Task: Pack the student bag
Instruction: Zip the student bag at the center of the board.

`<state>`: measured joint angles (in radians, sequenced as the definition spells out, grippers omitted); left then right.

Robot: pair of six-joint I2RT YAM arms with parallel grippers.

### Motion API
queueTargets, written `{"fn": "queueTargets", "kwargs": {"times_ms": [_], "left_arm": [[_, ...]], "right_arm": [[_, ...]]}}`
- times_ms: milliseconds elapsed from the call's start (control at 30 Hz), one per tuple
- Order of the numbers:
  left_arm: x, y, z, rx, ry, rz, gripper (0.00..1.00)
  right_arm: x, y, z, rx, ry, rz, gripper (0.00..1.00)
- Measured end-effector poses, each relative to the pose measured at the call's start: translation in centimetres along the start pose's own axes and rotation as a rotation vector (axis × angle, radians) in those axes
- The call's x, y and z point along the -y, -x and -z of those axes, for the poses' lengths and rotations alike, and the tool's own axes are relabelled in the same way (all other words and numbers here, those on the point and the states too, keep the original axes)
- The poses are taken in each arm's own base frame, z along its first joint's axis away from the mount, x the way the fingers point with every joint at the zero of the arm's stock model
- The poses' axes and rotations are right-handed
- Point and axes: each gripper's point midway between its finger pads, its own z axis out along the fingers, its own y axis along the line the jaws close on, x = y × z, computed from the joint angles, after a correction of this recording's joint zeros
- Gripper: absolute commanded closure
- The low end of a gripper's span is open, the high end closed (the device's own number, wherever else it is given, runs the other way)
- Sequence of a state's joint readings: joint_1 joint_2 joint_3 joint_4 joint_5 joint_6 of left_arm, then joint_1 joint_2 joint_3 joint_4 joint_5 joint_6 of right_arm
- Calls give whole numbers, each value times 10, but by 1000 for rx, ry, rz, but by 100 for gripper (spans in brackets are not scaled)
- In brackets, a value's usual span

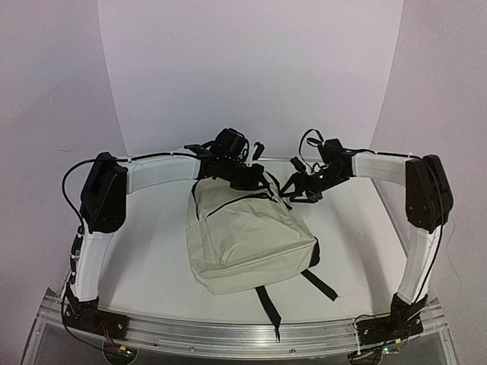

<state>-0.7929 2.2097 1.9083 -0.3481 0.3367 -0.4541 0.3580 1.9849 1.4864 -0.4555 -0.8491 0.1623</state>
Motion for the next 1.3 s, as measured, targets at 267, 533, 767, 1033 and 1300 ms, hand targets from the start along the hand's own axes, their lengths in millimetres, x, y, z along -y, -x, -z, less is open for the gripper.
{"fn": "queueTargets", "kwargs": {"times_ms": [267, 533, 767, 1033, 1300], "left_arm": [[0, 0, 0, 1, -1, 0, 100], [4, 7, 1, 13, -8, -6, 100], [4, 7, 2, 11, 5, -9, 100], [-10, -7, 14, -8, 89, -8, 100], [-5, -28, 51, -11, 136, -29, 100]], "right_arm": [[6, -15, -23, -70, 76, -50, 45], [-7, -12, -24, -85, 173, -75, 96], [-8, -10, -22, -83, 178, -73, 100], [6, -8, -20, -68, 116, -79, 100], [8, 0, -11, -31, 66, -41, 100]]}}
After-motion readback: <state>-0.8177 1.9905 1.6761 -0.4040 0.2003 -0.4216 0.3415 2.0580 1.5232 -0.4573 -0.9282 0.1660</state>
